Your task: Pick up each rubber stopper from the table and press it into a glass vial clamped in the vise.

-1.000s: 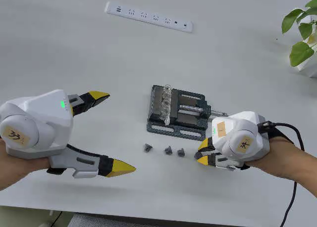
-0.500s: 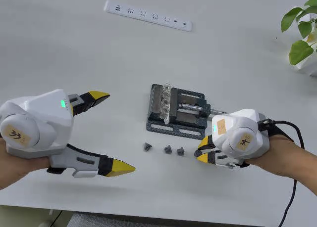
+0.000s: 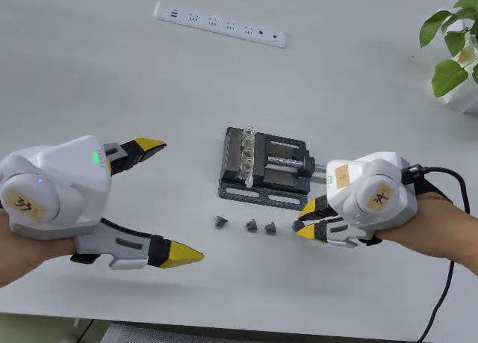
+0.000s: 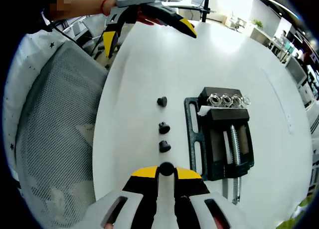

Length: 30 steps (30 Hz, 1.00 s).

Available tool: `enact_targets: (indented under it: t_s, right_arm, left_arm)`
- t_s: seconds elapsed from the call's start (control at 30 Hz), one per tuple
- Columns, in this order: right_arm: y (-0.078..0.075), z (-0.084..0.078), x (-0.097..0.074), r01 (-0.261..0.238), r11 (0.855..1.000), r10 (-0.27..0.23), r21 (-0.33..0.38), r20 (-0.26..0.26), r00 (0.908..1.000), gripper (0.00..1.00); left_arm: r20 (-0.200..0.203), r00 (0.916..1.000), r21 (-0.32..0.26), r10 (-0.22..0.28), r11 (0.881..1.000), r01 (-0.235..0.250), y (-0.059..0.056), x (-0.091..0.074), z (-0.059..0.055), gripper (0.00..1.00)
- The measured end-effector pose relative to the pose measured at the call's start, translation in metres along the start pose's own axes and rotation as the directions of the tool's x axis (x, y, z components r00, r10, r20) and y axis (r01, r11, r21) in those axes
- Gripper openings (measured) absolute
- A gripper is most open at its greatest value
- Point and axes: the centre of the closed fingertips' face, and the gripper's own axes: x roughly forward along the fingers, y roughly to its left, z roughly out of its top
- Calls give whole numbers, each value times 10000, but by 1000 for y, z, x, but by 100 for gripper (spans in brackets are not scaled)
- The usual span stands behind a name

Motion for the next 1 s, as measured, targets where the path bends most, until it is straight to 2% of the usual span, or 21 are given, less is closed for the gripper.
enact_targets:
  t_s: [0.2,0.47,0.63,0.87,1.0]
  right_arm:
    - [-17,23,-21,137,9999,-140,59,476,9988,7]
    - [-65,63,-42,543,9985,-553,114,1242,9907,7]
    - [-91,79,-42,831,9964,-803,-185,1180,9898,7]
    - [-115,95,-33,854,9958,-810,-328,1197,9895,7]
    - [-126,99,-24,746,9969,-707,-271,1225,9899,7]
  left_arm:
    - [-21,10000,62,-52,10000,52,0,0,1,99]
    - [7,10000,108,-82,9999,82,0,0,3,99]
    - [15,10000,56,-87,9999,87,2,0,0,99]
    - [60,10000,-41,-3,10000,3,6,0,-4,99]
    - [88,9999,-109,59,9999,-58,10,0,-5,99]
